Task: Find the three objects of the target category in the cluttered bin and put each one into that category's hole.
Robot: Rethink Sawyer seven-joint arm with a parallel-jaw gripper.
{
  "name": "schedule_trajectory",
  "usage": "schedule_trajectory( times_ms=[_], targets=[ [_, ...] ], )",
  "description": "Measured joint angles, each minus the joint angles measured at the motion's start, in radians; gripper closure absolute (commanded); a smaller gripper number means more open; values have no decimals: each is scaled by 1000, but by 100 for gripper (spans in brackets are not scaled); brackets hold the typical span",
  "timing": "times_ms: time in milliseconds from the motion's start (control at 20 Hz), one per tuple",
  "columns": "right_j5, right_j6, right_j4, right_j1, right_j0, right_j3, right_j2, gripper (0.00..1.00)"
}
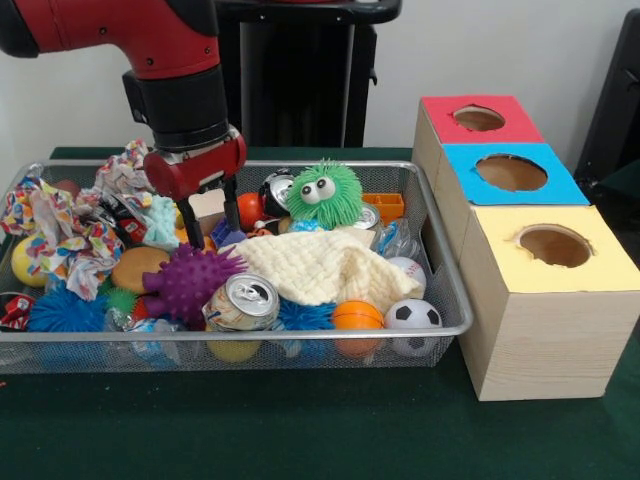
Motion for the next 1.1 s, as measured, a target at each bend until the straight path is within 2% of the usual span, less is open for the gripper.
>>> schedule_trajectory(
  times_ms=[850, 1100],
  targets=[
    [-7, 0, 1, 47, 0, -2, -37, 0],
    [-48, 0, 1, 43, 0, 15, -49, 0]
  ],
)
